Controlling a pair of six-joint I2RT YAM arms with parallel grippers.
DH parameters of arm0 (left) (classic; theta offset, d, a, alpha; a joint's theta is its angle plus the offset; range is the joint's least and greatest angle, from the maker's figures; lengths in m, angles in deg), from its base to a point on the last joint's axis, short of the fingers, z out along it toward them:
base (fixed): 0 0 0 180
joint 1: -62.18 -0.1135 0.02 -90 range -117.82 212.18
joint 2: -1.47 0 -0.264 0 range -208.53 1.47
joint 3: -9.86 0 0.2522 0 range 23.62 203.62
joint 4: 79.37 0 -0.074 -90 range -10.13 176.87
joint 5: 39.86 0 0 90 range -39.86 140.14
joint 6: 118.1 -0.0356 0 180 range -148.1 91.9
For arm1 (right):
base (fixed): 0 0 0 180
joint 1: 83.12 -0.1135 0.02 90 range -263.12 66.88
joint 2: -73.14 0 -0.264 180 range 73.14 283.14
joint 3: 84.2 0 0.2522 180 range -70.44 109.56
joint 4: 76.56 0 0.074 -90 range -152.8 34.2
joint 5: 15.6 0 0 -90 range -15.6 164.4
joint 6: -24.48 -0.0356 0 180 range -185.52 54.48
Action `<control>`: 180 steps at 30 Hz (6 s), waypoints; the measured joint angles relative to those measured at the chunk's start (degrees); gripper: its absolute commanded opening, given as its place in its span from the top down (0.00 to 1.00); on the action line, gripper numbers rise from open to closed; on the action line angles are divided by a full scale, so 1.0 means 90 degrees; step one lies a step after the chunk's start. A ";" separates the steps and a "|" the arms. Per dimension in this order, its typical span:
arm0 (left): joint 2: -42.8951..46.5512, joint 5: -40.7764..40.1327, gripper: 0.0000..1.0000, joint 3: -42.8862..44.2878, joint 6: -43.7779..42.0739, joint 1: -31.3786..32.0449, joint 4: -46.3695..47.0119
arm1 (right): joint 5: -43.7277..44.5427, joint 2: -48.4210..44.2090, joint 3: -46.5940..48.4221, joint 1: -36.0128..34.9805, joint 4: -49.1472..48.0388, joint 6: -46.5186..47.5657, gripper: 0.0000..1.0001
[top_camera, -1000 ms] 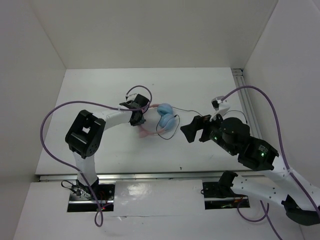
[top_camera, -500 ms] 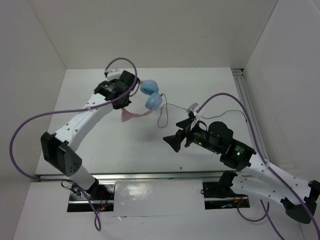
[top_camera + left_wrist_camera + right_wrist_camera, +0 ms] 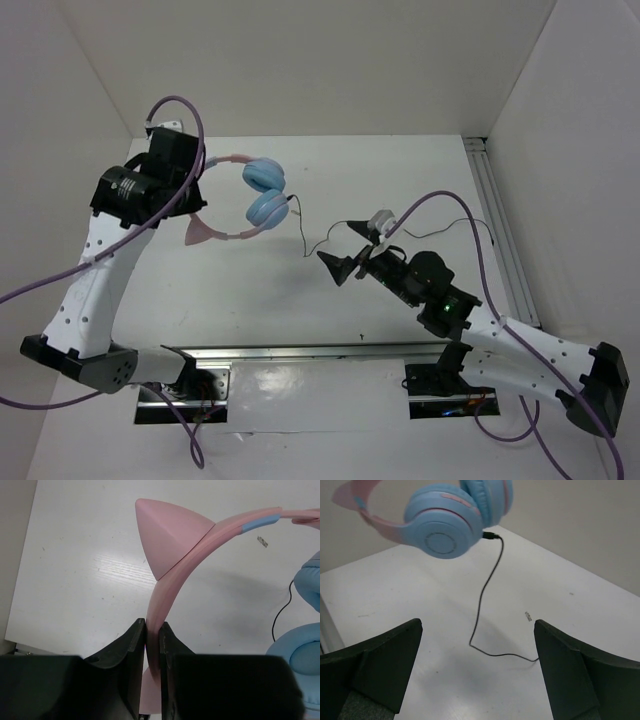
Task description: Wrap the headphones
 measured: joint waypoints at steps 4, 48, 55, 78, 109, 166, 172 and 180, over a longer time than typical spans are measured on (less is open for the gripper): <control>0.0330 0.0435 1.00 0.0000 -0.0257 -0.0083 -0.0138 | 0.0185 0.0619 -0.0015 0.0000 -0.0532 0.0192 0.07; 0.0636 0.2084 1.00 0.0359 0.1605 -0.0160 0.0580 | -0.2013 0.3546 -0.0556 0.0197 -0.3864 -0.1355 0.74; 0.0532 0.1389 1.00 0.0357 0.2518 -0.0168 0.0648 | -0.1756 0.3730 -0.0896 0.0104 -0.3949 -0.1542 0.70; -0.0474 -0.0661 1.00 0.0068 0.3344 -0.0452 0.0614 | -0.1326 0.4347 -0.0959 -0.0593 -0.3636 -0.1564 0.90; -0.1273 -0.0461 1.00 -0.2295 -0.2208 0.1863 0.3451 | 0.1576 0.2132 0.2562 -0.1290 0.3240 0.0957 1.00; 0.1885 0.3400 1.00 -0.2055 -0.2438 0.2951 0.3135 | 0.0831 0.1426 0.1265 0.1107 0.1511 0.0554 1.00; 0.1950 0.3291 1.00 -0.2140 -0.1426 0.2951 0.3662 | -0.0114 0.0886 0.0619 0.1336 0.0668 0.0313 1.00; 0.2222 0.2594 1.00 -0.2516 -0.0070 0.2951 0.4199 | -0.1280 0.0884 0.0129 0.1384 -0.0656 -0.0282 1.00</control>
